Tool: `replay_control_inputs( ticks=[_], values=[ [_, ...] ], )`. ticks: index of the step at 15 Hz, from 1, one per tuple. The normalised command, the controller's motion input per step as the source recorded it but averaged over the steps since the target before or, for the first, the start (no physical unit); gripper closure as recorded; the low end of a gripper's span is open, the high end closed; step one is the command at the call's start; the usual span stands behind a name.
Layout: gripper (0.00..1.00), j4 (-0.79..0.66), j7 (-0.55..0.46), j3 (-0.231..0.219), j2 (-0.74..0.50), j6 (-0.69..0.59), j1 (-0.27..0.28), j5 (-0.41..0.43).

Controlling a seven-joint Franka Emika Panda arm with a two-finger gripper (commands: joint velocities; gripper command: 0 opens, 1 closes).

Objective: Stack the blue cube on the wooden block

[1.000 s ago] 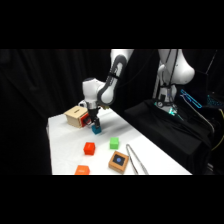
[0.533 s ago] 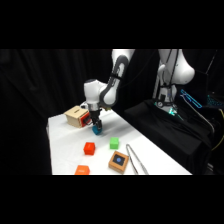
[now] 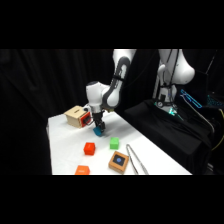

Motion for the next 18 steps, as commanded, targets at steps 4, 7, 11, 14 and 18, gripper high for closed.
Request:
replay_control_inputs(
  ticks=[4, 7, 11, 14, 18],
  values=[
    [0.0, -0.16, -0.01, 0.022, -0.17, 0.1, 0.074, -0.014],
    [0.0, -0.15, 0.03, 0.022, -0.18, 0.09, 0.092, -0.031],
    [0.0, -0.15, 0.05, 0.011, -0.17, 0.09, 0.08, -0.048],
    [0.0, -0.15, 0.07, -0.033, -0.15, 0.1, 0.057, -0.081],
    [0.0, -0.14, 0.09, -0.072, -0.15, 0.11, 0.052, -0.102]
  ],
)
